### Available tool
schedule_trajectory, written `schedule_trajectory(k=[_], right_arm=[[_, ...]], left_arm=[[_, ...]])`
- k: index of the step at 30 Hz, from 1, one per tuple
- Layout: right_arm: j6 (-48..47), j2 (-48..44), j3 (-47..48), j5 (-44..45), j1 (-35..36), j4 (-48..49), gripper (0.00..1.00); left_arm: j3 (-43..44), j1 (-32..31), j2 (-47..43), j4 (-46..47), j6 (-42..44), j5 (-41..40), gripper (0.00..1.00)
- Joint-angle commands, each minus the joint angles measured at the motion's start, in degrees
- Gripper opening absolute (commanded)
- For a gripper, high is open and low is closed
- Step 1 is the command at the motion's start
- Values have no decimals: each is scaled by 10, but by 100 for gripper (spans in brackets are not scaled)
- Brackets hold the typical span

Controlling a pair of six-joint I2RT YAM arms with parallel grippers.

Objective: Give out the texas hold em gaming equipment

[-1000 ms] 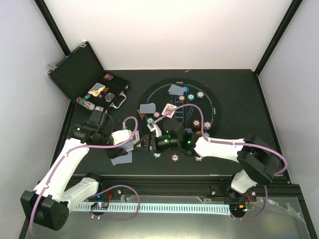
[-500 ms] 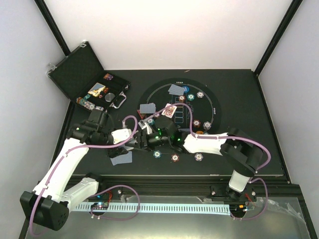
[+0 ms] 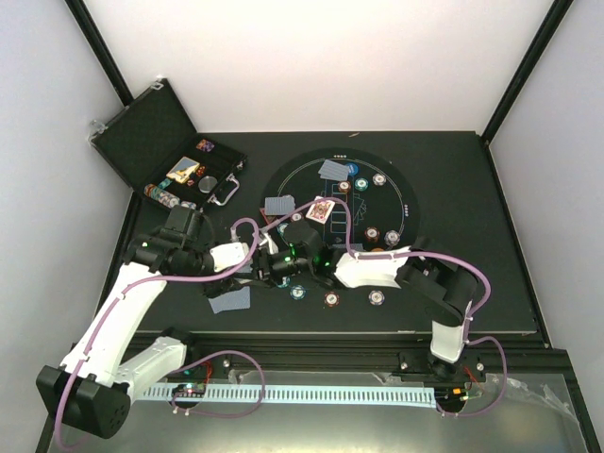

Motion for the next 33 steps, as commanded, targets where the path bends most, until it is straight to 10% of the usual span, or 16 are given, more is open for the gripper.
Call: schedule_trajectory(k=[1,15,33], right_arm=[[15,4,-10,15,-9,3,54],[-6,-55,-69,38,-52,-35,44],[-94,-148,-61,72,-61,-169,4]], left_arm=[[29,0,-15,-8,10,25,2],[31,1,-9,-12,11,19,2],[28,0,-3,-14,13,1,1]])
